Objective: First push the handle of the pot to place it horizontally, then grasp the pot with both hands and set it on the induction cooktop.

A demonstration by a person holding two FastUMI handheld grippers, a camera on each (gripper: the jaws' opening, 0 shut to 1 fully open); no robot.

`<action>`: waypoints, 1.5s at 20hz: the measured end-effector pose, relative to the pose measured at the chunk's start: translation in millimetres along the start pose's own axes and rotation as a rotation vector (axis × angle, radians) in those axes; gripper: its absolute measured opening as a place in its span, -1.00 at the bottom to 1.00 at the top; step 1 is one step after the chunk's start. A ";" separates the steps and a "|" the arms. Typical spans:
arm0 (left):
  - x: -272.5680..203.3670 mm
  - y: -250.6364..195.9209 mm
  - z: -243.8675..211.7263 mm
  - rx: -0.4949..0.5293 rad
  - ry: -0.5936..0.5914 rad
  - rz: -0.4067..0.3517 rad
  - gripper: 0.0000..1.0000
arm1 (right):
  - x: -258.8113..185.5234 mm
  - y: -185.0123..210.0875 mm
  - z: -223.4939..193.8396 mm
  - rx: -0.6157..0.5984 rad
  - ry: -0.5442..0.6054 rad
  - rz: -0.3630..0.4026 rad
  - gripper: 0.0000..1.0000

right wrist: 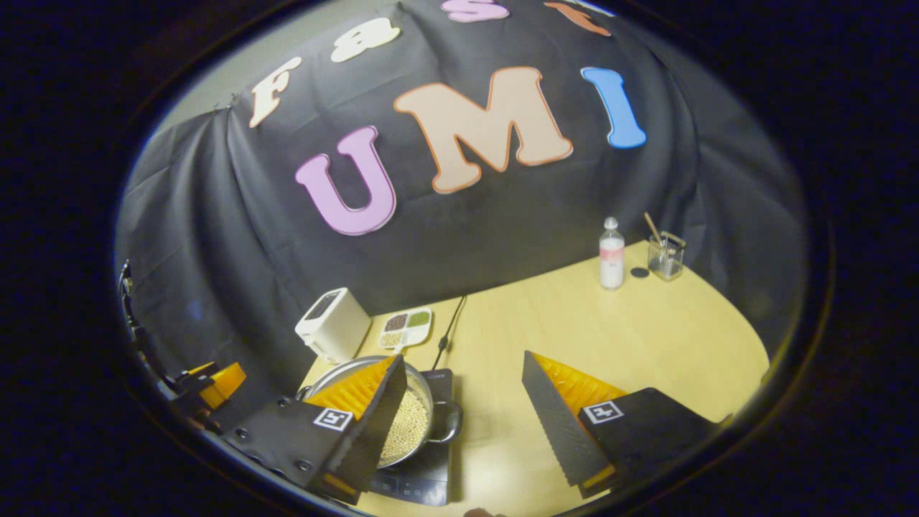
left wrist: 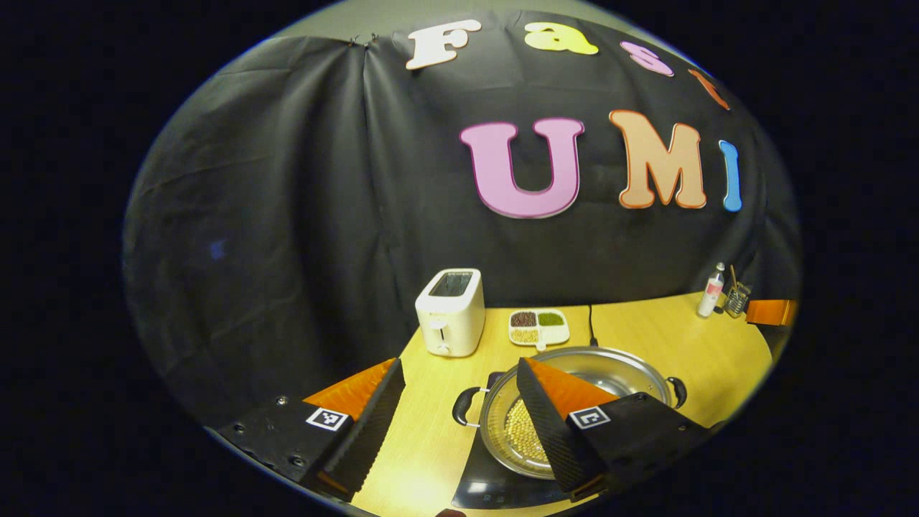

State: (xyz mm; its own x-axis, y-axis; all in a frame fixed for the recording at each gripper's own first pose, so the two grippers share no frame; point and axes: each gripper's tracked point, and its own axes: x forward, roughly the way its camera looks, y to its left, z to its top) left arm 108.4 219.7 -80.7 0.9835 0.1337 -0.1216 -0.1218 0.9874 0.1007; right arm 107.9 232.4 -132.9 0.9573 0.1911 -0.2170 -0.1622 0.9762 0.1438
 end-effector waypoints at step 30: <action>-188.3 -305.2 66.1 -0.017 -0.190 -0.105 0.92 | -176.3 -187.7 112.8 -0.103 -0.255 0.182 0.82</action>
State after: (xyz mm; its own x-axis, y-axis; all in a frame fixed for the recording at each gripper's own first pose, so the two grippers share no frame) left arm -30.7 -112.5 -23.2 0.9982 0.0129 0.0580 -0.0175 0.9966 0.0802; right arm -3.5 3.9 -12.8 0.9373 0.3443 0.0537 -0.3471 0.9361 0.0564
